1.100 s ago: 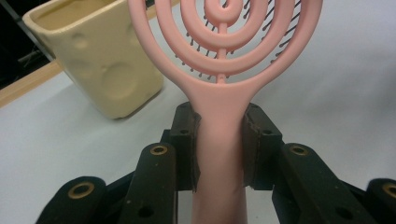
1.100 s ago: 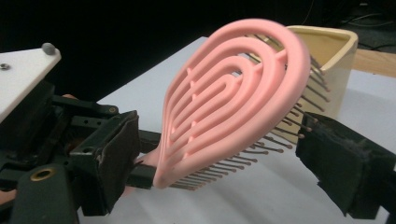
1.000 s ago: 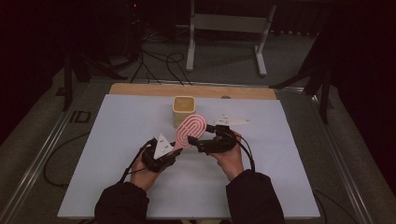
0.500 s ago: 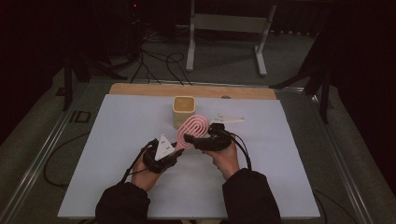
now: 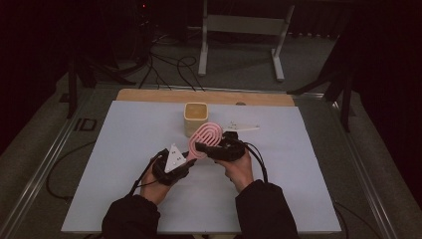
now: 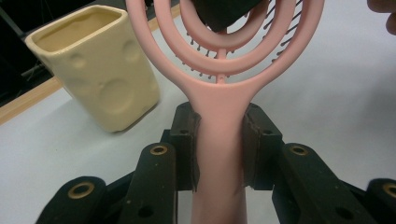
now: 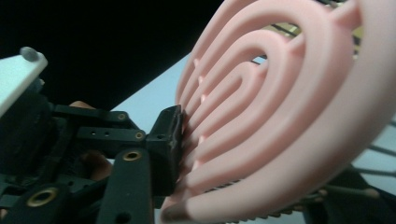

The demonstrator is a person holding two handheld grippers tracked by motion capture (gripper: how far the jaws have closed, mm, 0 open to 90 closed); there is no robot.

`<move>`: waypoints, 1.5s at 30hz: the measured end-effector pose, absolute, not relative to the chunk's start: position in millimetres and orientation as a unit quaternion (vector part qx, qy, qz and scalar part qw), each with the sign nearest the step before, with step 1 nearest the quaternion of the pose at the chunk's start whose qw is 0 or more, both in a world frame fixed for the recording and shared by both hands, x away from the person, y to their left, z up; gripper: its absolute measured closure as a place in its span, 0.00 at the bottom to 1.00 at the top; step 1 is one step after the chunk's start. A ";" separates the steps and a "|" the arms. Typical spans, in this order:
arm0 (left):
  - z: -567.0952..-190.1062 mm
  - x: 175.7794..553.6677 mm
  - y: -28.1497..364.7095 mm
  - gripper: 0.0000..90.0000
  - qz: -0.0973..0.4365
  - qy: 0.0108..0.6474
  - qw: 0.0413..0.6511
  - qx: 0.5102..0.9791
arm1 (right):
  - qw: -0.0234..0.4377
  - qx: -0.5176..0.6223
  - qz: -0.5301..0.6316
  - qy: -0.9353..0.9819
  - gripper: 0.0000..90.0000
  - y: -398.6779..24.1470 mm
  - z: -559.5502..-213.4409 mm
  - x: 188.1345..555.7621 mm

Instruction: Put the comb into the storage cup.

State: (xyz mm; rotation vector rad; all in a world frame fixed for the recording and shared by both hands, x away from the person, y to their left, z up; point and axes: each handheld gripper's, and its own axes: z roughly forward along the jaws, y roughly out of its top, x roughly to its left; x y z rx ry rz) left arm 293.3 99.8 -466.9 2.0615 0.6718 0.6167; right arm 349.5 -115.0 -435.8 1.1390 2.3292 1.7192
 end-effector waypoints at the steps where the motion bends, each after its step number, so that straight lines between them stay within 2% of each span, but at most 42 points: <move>1: -467.2 293.3 99.7 0.77 0.248 0.268 0.429 0.826 | 0.014 0.364 0.553 0.750 0.60 -115.1 -436.0 349.6; 15: -467.8 293.8 99.2 0.77 0.243 0.267 0.431 0.827 | -0.059 0.383 0.566 0.728 0.70 -115.6 -437.7 351.0; 23: -467.6 294.5 99.4 0.76 0.241 0.267 0.429 0.828 | -0.062 0.386 0.569 0.723 0.71 -115.3 -437.0 350.7; 31: -467.2 296.3 103.2 0.53 0.236 0.281 0.434 0.823 | -0.059 0.390 0.576 0.717 0.71 -117.3 -434.9 350.2; 39: -462.6 295.8 117.7 0.16 0.226 0.314 0.468 0.794 | -0.057 0.389 0.576 0.717 0.71 -118.2 -435.1 350.8; 40: -462.4 295.7 119.4 0.15 0.226 0.312 0.469 0.795 | -0.057 0.389 0.576 0.717 0.71 -118.0 -435.3 350.9; 42: -460.9 295.6 124.9 0.06 0.221 0.317 0.474 0.791 | -0.057 0.389 0.575 0.717 0.71 -117.7 -435.3 350.9; 45: -459.7 292.1 134.8 0.00 0.226 0.324 0.478 0.785 | -0.058 0.389 0.575 0.717 0.71 -117.4 -435.4 351.0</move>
